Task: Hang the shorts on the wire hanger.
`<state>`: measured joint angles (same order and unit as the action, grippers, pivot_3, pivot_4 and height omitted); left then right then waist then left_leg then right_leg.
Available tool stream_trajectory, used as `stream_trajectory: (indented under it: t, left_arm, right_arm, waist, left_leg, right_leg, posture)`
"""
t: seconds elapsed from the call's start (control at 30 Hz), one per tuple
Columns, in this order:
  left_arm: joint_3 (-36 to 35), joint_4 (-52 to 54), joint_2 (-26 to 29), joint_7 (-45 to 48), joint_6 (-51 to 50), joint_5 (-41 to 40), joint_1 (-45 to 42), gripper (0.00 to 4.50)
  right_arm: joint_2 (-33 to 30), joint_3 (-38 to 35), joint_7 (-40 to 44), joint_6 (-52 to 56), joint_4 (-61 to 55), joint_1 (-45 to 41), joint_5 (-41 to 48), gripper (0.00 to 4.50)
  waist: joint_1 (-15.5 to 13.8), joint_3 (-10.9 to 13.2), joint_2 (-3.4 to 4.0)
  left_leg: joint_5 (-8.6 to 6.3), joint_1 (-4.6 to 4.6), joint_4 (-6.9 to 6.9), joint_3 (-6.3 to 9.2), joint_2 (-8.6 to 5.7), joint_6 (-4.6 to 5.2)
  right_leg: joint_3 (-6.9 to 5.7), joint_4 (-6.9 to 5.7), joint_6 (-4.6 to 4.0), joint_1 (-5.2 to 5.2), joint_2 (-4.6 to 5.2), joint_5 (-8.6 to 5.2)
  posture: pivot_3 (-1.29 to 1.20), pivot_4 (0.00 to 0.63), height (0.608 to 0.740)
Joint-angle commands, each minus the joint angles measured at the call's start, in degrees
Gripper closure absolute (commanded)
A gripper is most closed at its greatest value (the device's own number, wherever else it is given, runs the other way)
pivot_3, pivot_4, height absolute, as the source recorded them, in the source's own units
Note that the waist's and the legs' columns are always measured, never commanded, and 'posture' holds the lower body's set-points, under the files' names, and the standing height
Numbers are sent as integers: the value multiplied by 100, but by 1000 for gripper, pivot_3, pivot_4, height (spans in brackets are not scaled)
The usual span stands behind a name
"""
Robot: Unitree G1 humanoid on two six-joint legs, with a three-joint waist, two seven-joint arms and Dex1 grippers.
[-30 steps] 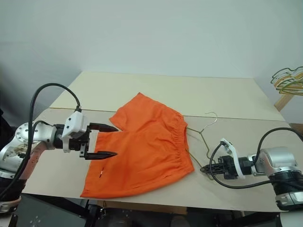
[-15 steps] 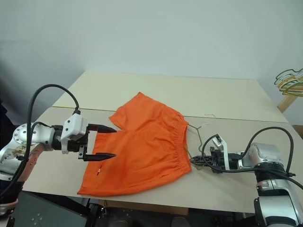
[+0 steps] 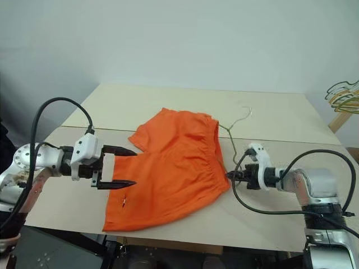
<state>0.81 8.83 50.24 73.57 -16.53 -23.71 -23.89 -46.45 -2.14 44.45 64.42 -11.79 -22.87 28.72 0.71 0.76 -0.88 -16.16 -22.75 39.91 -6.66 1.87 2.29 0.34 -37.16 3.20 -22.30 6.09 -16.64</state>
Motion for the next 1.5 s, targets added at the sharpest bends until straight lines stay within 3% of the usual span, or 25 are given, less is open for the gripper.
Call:
stream_trajectory:
  t: [0.03,0.17,0.3,0.5,0.77,0.87,1.27,1.3,1.5]
  left_arm:
    - [28,-541,-119,-15,367,243,-772,42]
    - [137,-1564,-352,151,806,508,-1921,42]
    - [375,-2546,-441,771,1504,779,-2815,42]
    - [1050,-3437,-619,1824,2500,1314,-3336,42]
    - [1754,-4745,-1384,1254,3646,2563,-3786,42]
    - [1804,-5040,-1575,1111,3787,2728,-3886,620]
    - [1693,-5474,-1777,1218,3794,2662,-4029,4473]
    - [1692,-5489,-1809,1224,3671,2661,-4056,4473]
    - [1476,-5521,-1916,1129,3213,2478,-4091,4500]
  right_arm:
    - [-481,493,-162,-859,-1146,-116,-700,4500]
    - [-923,1155,87,-1685,-1649,-214,-1311,4500]
    - [-954,1434,302,-1813,-1726,-376,-1439,4500]
    - [-977,1662,558,-1810,-1657,-691,-1659,4500]
    - [-995,1821,892,-1675,-1673,-978,-1757,4500]
    - [-976,1857,971,-1601,-1670,-1060,-1746,4500]
    - [-917,1898,1093,-1238,-1676,-1316,-1716,4500]
    - [-925,1888,1091,-1297,-1672,-1309,-1738,4500]
    - [-1074,1537,1091,-1364,-1784,-1001,-1638,2749]
  waist:
    - [25,-4,-5]
    - [126,-5,-9]
    - [245,-5,-10]
    - [486,-5,-9]
    - [503,-5,-10]
    - [511,-5,-10]
    - [628,-5,-10]
    - [636,-5,-10]
    - [640,-5,-10]
  left_leg:
    - [-5,2,0,1,1,9]
    - [-11,-1,6,2,-1,20]
    - [0,-14,18,4,-3,1]
    - [1,-11,19,4,1,0]
    - [-2,-15,23,9,3,5]
    - [-3,-19,23,9,3,7]
    - [-10,-20,27,11,5,19]
    - [-10,-20,27,11,6,19]
    - [-10,-21,28,16,6,18]
  right_leg:
    - [-3,3,0,3,-1,0]
    - [-7,6,0,5,-3,0]
    - [-10,11,1,2,-5,0]
    - [-11,7,2,3,-6,-1]
    - [-12,5,3,1,-7,-1]
    - [-11,5,3,-2,-7,0]
    - [-11,0,3,-5,-5,0]
    - [-12,0,3,-6,-5,0]
    - [-16,-1,3,-4,-3,-1]
  posture:
    - [-89,0,740]
    - [-126,0,740]
    - [-151,0,740]
    - [-159,0,740]
    - [-158,0,740]
    - [-161,0,740]
    - [-169,0,740]
    - [-171,0,740]
    - [-183,0,740]
